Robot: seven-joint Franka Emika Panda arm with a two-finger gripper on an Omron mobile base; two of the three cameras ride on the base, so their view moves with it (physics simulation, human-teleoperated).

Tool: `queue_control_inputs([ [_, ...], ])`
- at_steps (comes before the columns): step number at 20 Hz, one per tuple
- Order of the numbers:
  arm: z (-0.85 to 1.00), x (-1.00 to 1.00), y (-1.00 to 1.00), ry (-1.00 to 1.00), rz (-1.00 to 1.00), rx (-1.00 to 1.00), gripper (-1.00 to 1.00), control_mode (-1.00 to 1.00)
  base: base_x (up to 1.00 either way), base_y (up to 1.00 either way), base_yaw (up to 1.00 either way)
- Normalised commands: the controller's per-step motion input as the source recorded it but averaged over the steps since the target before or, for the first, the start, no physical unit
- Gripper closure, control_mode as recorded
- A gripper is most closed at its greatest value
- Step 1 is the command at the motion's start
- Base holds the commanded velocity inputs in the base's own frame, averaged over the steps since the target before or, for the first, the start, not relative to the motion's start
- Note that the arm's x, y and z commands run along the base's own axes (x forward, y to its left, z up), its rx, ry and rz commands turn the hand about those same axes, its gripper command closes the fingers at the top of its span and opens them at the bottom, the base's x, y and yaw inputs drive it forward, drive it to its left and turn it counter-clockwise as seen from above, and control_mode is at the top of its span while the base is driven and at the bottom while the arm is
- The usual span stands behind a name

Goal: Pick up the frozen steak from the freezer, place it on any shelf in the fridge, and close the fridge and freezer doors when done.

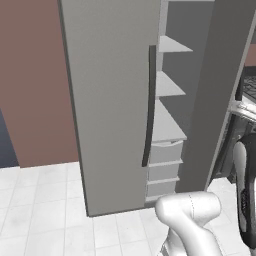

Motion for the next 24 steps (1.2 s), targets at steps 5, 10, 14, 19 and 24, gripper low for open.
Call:
queue_control_inputs([
  [5, 0.05, -1.0, -1.0, 0.29, 0.09, 0.24, -1.0, -1.0, 0.0, 0.0, 0.0],
  [10, -0.03, -0.46, -1.0, 0.18, 0.17, 0.19, -1.0, -1.0, 0.0, 0.0, 0.0],
  [14, -0.23, 0.05, -0.94, 0.0, 0.22, 0.09, -1.0, -1.0, 0.0, 0.0, 0.0],
  [19, -0.39, 0.52, -0.52, 0.0, 0.14, 0.01, -1.0, -1.0, 0.0, 0.0, 0.0],
  [24, -0.53, 0.89, -0.18, 0.0, 0.07, 0.0, -1.0, -1.0, 0.0, 0.0, 0.0],
])
